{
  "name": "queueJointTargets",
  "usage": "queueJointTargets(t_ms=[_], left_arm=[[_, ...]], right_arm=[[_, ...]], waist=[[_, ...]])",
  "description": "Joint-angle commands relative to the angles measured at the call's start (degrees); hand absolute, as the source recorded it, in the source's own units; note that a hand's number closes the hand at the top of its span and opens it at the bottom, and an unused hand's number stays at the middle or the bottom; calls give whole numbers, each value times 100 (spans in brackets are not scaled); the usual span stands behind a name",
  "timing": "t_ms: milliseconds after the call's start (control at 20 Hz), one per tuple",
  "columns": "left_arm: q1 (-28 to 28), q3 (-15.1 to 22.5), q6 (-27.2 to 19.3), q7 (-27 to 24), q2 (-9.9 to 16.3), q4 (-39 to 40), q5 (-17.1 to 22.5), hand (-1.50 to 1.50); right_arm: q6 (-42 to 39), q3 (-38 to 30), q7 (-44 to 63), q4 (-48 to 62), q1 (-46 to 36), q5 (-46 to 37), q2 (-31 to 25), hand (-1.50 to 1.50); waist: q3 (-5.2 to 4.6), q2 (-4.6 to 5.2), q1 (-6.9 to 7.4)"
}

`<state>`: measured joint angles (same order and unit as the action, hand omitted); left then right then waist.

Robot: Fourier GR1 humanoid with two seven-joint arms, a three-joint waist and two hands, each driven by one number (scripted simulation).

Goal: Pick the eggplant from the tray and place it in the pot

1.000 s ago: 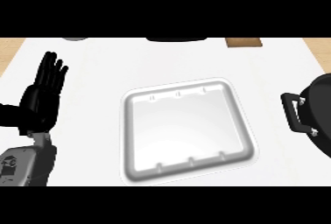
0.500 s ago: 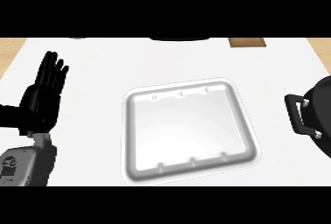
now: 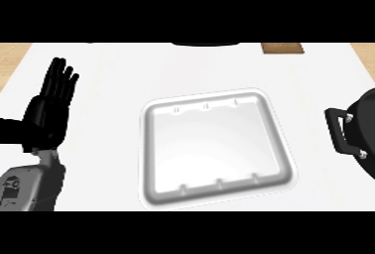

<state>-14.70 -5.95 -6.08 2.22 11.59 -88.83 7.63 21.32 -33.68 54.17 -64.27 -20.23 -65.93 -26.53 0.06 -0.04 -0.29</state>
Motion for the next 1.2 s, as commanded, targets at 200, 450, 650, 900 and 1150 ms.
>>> queueJointTargets(t_ms=[200,450,650,900,1150], left_arm=[[-14,14,36,213,2,-167,18,0],[-92,-19,-16,238,19,-140,-23,0],[25,16,22,119,-81,-101,-4,0],[153,-84,105,-351,-99,302,-54,0],[-506,-177,-5,27,2,418,-46,0]], right_arm=[[1426,21,-798,77,-208,266,91,-150],[1985,-387,-602,-762,-141,577,261,-150],[2453,-690,-762,-1286,107,912,420,-150],[2613,-771,-894,-2921,1187,1035,1150,-150],[2852,-938,-1281,-3817,1879,1529,1486,-150]], waist=[[-1,8,80],[-5,-16,12],[-5,-14,-23],[-12,-23,-96],[-7,-7,-71]])
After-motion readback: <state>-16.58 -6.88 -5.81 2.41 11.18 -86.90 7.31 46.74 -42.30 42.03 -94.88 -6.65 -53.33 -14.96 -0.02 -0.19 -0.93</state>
